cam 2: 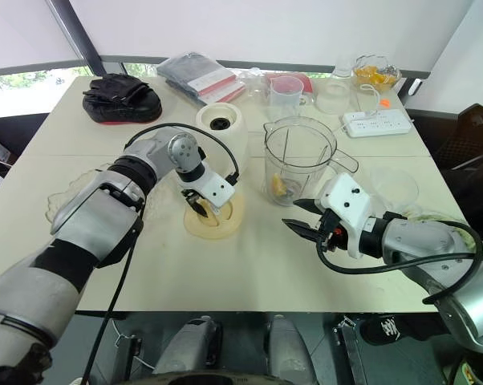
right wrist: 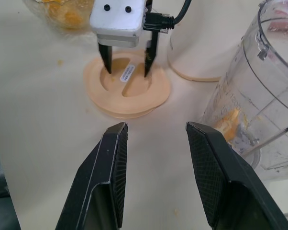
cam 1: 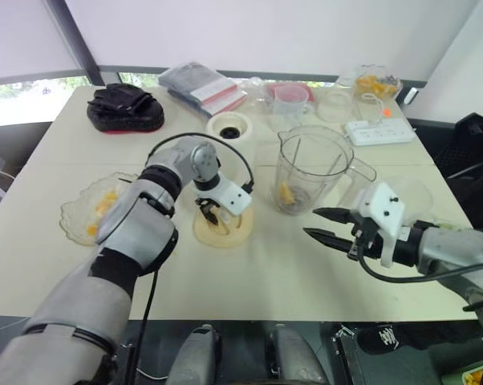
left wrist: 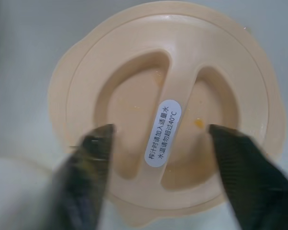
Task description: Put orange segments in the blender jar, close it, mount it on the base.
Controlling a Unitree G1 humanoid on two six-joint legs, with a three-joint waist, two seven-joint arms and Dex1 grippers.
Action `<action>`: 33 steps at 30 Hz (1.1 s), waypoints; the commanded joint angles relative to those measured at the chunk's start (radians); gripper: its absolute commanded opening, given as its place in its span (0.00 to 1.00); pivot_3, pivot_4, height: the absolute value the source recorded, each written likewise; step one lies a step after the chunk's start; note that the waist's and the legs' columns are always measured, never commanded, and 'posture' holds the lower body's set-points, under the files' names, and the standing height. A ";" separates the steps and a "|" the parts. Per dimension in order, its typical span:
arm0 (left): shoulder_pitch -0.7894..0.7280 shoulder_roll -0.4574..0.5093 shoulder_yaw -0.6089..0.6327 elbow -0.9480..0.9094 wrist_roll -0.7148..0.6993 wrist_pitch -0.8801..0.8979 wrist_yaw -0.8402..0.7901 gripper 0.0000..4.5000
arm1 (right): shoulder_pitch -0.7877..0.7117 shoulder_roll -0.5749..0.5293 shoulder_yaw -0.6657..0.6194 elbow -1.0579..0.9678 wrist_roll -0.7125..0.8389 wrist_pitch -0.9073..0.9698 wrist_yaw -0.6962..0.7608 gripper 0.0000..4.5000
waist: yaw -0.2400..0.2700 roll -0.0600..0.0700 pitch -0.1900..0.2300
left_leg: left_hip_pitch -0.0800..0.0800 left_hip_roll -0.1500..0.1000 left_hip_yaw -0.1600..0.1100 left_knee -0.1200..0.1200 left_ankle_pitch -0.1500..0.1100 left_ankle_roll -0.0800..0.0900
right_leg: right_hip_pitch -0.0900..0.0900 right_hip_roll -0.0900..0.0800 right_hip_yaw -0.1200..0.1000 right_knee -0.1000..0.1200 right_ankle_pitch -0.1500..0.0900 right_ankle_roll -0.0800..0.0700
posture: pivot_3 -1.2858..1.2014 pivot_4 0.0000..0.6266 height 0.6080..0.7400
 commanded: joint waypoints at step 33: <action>0.010 -0.056 -0.090 0.020 0.129 0.034 0.101 0.60 | 0.215 0.181 -0.056 -0.239 -0.038 0.034 -0.283 0.45 | 0.002 0.001 -0.001 | 0.003 0.000 -0.001 0.004 0.000 0.000 | 0.005 0.001 0.000 0.002 0.000 0.000 | 0.52 0.24 1.00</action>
